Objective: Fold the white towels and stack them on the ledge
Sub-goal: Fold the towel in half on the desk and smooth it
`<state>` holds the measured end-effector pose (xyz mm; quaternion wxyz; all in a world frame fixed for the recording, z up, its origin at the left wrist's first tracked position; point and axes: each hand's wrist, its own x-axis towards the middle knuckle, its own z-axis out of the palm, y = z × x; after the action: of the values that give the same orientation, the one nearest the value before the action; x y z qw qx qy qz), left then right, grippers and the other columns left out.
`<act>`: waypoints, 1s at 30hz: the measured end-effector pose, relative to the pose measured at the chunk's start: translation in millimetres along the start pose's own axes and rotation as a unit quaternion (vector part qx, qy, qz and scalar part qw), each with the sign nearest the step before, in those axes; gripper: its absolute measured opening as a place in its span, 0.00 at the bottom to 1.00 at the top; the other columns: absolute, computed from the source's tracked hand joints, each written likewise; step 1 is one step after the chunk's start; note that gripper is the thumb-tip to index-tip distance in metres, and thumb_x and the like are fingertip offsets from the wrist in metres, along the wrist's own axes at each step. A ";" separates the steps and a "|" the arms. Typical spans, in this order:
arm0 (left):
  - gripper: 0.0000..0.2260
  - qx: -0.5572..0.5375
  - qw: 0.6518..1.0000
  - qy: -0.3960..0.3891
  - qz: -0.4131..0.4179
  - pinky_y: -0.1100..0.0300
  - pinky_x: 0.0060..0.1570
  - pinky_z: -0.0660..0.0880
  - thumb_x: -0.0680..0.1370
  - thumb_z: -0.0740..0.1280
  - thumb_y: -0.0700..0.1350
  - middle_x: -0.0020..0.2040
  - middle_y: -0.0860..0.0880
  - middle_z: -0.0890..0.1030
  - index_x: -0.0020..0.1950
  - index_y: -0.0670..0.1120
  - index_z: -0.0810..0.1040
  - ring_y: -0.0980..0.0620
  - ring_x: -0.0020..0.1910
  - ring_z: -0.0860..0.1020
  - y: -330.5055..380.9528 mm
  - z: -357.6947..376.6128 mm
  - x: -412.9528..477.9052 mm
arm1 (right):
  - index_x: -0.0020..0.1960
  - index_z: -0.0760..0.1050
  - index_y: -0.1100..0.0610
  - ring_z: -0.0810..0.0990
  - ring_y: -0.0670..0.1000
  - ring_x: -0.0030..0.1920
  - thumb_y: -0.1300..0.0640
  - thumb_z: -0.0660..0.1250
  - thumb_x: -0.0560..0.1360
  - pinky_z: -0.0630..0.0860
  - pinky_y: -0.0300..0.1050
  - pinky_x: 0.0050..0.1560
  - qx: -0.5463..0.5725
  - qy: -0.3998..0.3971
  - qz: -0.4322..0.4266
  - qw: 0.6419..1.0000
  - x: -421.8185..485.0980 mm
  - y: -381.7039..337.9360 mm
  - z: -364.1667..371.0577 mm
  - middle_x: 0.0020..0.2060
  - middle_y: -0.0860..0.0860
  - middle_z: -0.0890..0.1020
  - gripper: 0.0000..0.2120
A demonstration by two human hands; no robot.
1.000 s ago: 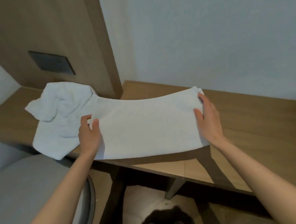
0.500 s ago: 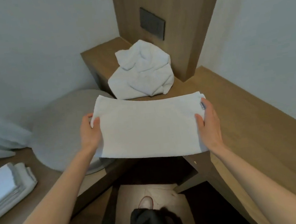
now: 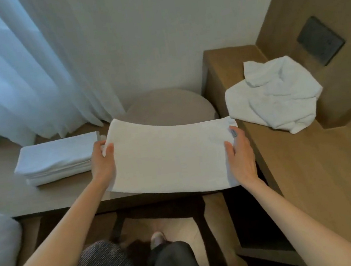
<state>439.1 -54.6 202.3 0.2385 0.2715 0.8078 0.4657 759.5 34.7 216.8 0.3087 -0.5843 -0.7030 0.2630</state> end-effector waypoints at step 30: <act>0.14 0.003 0.943 0.278 -0.182 0.53 0.53 0.71 0.80 0.63 0.47 0.57 0.39 0.79 0.63 0.44 0.76 0.40 0.55 0.76 -119.9 -231.3 236.0 | 0.71 0.67 0.49 0.71 0.54 0.64 0.57 0.57 0.81 0.66 0.46 0.60 0.022 -0.259 -0.066 0.963 160.0 -240.1 361.5 0.65 0.54 0.71 0.18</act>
<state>91.2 -92.9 170.0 0.0838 -0.0195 0.8791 0.4688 313.0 145.9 169.9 0.1452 -0.4416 -0.7899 0.3999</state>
